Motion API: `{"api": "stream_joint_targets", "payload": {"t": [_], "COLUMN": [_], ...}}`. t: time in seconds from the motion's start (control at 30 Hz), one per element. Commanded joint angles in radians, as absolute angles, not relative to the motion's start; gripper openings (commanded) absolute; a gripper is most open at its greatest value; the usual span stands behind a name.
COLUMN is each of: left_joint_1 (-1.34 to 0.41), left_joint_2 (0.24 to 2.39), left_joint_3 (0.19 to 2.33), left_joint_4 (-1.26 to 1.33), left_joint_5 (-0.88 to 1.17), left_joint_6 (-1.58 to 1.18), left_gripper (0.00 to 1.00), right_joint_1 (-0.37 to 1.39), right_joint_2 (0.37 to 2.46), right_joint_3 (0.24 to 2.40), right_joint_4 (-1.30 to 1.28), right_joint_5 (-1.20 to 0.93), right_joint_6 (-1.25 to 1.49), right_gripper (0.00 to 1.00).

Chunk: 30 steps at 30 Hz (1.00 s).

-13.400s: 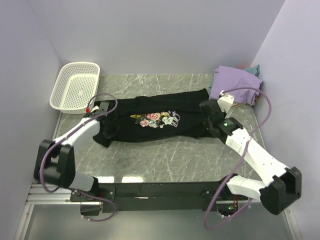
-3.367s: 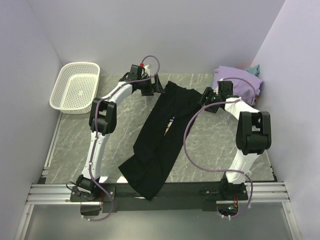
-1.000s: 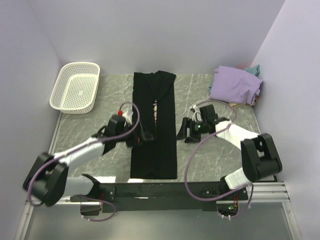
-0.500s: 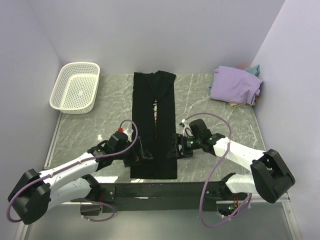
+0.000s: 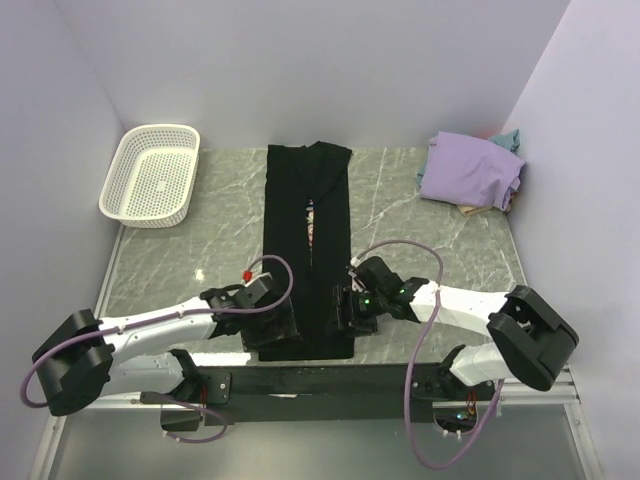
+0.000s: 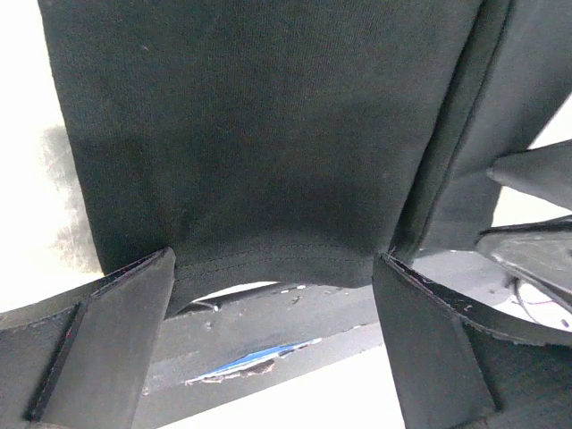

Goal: Fold and stack the t-shirts
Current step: Fold the tshirt

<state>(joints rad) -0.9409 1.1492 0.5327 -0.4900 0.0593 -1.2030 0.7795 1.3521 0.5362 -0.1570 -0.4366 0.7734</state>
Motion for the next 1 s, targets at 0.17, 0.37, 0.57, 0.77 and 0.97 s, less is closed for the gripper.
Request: {"api": "stream_joint_targets", "payload": {"t": [0.17,0.37,0.57,0.77,0.97], "left_joint_1": [-1.075,-1.089,-1.092,-1.092,-1.092], "left_joint_2": [1.155,1.083,1.026,0.988,0.933], "left_joint_3": [0.514,0.597,0.686,0.657,0.528], "left_joint_4": [-0.727,-0.784,-0.834,-0.873,-0.833], "left_joint_5": [-0.026,-0.116,-0.199,-0.198,-0.126], "left_joint_6": [-1.348,-1.332,-1.331,-1.382,-1.440], "left_gripper": [0.99,1.00,0.99,0.99,0.99], "right_joint_1": [0.805,0.819,0.818,0.822,0.828], "right_joint_2": [1.198,0.974,0.809,0.837,0.831], "right_joint_3": [0.378,0.370,0.373,0.293,0.233], "right_joint_4": [-0.388,-0.416,-0.457,-0.311,-0.213], "right_joint_5": [-0.042,-0.052,-0.083,-0.250,-0.313], "right_joint_6": [0.931,0.913,0.907,0.922,0.950], "right_gripper": [0.78,0.78,0.81,0.79,0.77]}}
